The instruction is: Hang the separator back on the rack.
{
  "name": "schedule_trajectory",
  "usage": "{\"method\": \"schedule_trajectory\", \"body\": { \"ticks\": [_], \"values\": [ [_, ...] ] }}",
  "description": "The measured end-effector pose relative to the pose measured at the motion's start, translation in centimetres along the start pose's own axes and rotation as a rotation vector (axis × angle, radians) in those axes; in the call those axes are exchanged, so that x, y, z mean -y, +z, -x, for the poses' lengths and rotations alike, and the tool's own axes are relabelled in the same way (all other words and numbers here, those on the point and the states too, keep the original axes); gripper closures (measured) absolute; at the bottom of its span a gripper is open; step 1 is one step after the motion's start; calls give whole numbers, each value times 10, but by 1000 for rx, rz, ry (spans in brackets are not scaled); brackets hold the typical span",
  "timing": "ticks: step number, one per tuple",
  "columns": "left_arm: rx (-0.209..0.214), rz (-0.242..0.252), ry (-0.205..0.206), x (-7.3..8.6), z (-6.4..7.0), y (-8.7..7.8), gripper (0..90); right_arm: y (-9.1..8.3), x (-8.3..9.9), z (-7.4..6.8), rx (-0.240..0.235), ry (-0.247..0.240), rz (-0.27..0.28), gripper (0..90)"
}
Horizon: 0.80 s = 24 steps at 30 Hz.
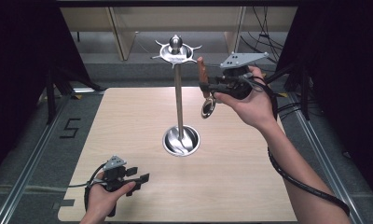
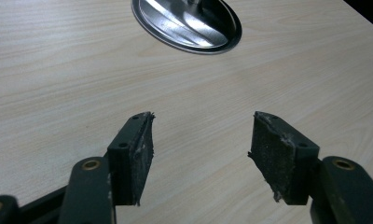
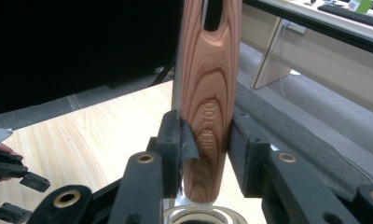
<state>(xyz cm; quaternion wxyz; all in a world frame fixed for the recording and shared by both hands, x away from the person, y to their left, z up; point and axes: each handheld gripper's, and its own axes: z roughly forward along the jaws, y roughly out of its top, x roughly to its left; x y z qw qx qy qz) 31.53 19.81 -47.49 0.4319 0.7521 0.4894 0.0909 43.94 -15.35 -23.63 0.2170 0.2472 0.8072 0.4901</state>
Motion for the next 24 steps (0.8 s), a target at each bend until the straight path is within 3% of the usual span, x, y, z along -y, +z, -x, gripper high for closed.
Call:
{"method": "schedule_trajectory", "body": {
  "ticks": [10, 16, 17, 19, 24],
  "values": [
    [0, 1, -2, 0, 0, 0, 381, 9, -3, -1, -19, 10, -14, 682],
    [5, 9, -5, 0, 1, 0, 382, 16, -5, -2, -2, 4, 3, 682],
    [2, 8, -4, 0, 1, 0, 382, 16, -6, -4, -7, 30, -6, 682],
    [10, 10, -7, 0, 1, 0, 382, 17, -7, -3, -8, 9, -10, 682],
    [3, 7, 0, 0, 1, 0, 381, 18, -4, -6, -4, 17, -3, 645]
  ]
}}
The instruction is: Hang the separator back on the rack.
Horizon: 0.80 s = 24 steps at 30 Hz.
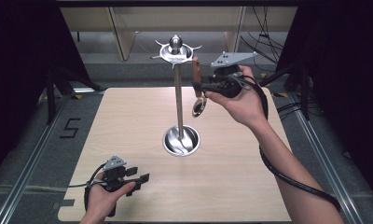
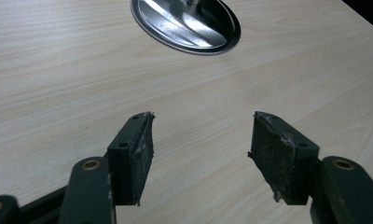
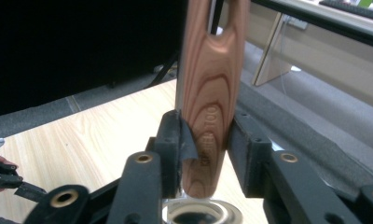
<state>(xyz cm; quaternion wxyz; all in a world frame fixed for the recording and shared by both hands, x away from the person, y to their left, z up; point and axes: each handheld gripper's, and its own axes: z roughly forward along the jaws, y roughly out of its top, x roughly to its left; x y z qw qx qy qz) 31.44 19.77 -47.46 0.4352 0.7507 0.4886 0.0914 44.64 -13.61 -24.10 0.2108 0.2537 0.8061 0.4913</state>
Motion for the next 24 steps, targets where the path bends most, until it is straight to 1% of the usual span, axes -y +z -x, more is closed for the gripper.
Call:
{"method": "schedule_trajectory", "body": {
  "ticks": [1, 2, 3, 4, 5, 6, 7, 8, 9, 11, 12, 13, 14, 15, 16, 17, 19, 20, 21, 22, 23, 24],
  "values": [
    [-6, -5, 5, 0, -1, 0, 382, -1, 1, -1, 7, 8, 5, 621],
    [-6, -1, 3, 0, -1, 1, 381, -2, 1, -1, 12, -4, 14, 609],
    [6, 2, -8, 0, 0, 1, 381, -4, 2, -1, 14, -6, 20, 594],
    [5, 2, -2, 0, 1, 1, 381, -5, 3, -1, 33, -26, 39, 581],
    [0, 9, 2, 0, 1, 1, 382, -8, 4, -2, 22, -17, 31, 564],
    [4, 5, 0, 0, 1, 1, 381, -10, 5, -2, 34, -32, 37, 544],
    [6, -1, -7, 0, 1, 0, 381, -12, 6, -2, 33, -31, 42, 532],
    [1, 2, -3, 0, 0, 0, 381, -15, 8, -3, 38, -33, 47, 524],
    [-9, -3, 11, 0, -1, -1, 382, -18, 10, -4, 37, -38, 47, 520],
    [-4, 0, -2, 1, 0, 0, 381, -24, 18, -6, 43, -44, 52, 512],
    [-3, -4, 1, 1, -1, -1, 381, -28, 23, -7, 50, -42, 48, 507],
    [-10, -8, 10, 0, -1, 0, 382, -32, 29, -7, 56, -51, 45, 501],
    [4, 2, -10, 1, 1, 1, 381, -35, 38, -8, 52, -45, 41, 495],
    [2, 3, -7, 0, 1, 1, 381, -40, 45, -8, 54, -47, 31, 491],
    [3, 4, -8, 1, 1, 1, 381, -43, 53, -9, 58, -48, 36, 487],
    [2, 4, -7, 1, 1, 1, 381, -46, 60, -10, 53, -36, 24, 482],
    [-8, -1, 5, 1, 0, 0, 381, -52, 82, -11, 65, -28, 9, 473],
    [-9, -12, 5, 1, -1, 0, 381, -55, 96, -11, 49, -22, -14, 469],
    [-8, -9, -3, 1, -1, 1, 381, -58, 115, -13, 45, 0, -31, 469],
    [1, -1, -12, 1, 0, 1, 381, -61, 131, -13, 35, 10, -57, 467],
    [-2, -5, -6, 1, 0, 2, 381, -61, 145, -13, 28, 18, -76, 468],
    [-7, -7, 1, 1, 1, 2, 381, -63, 163, -15, 29, 49, -106, 468]
  ]
}}
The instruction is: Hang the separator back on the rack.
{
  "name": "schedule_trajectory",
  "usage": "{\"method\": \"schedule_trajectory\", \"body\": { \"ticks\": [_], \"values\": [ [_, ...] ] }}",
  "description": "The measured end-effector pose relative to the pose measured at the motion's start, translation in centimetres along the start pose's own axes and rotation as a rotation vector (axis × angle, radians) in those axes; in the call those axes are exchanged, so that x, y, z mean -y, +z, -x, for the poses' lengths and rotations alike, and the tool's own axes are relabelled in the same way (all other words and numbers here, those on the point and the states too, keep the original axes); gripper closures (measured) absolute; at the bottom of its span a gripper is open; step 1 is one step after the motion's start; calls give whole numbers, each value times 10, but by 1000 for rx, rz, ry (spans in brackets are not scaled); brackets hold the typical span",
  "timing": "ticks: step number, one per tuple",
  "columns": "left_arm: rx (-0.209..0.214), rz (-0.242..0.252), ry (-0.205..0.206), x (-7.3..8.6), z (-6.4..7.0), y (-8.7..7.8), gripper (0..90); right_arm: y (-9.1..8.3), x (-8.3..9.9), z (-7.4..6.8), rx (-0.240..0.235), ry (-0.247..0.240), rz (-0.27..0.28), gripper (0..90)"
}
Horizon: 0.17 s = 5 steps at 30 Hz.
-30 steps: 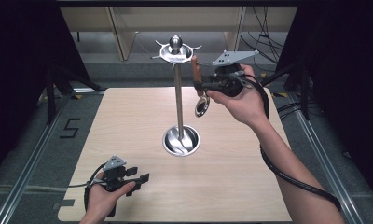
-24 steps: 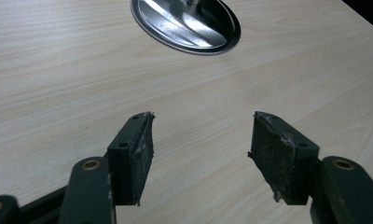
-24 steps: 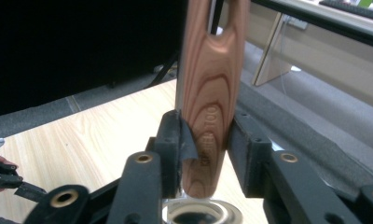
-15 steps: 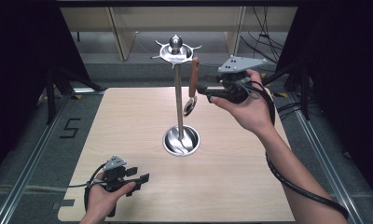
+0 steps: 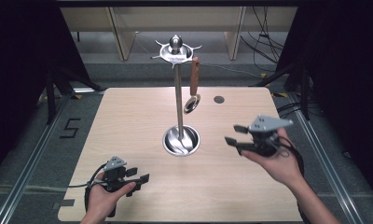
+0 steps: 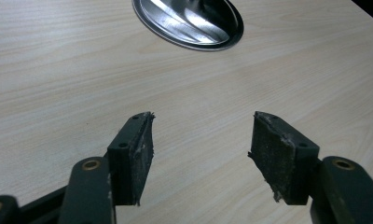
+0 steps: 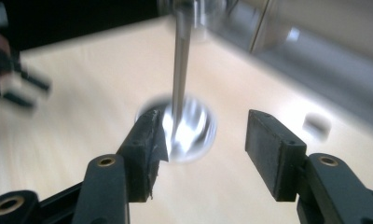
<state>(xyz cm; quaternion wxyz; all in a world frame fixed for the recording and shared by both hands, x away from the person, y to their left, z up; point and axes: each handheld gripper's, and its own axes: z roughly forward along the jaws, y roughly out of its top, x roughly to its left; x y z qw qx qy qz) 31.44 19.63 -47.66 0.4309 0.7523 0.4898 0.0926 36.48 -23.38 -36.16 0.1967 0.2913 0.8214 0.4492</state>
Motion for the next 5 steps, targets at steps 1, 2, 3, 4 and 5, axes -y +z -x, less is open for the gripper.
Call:
{"method": "schedule_trajectory", "body": {
  "ticks": [1, 2, 3, 4, 5],
  "values": [
    [0, -9, -3, 0, 0, 1, 381, 1, 18, 0, 0, 20, -24, 469],
    [-9, -9, 3, 0, -1, 1, 381, 2, 35, 2, -1, 14, -41, 475],
    [-10, -16, 1, 0, -1, 2, 381, 1, 52, 3, 5, 32, -56, 477],
    [-5, -11, -4, 0, -1, 3, 381, 0, 66, 1, 8, 64, -72, 477],
    [1, -5, -16, 0, 1, 4, 381, -1, 76, 4, -1, 53, -104, 477]
  ]
}}
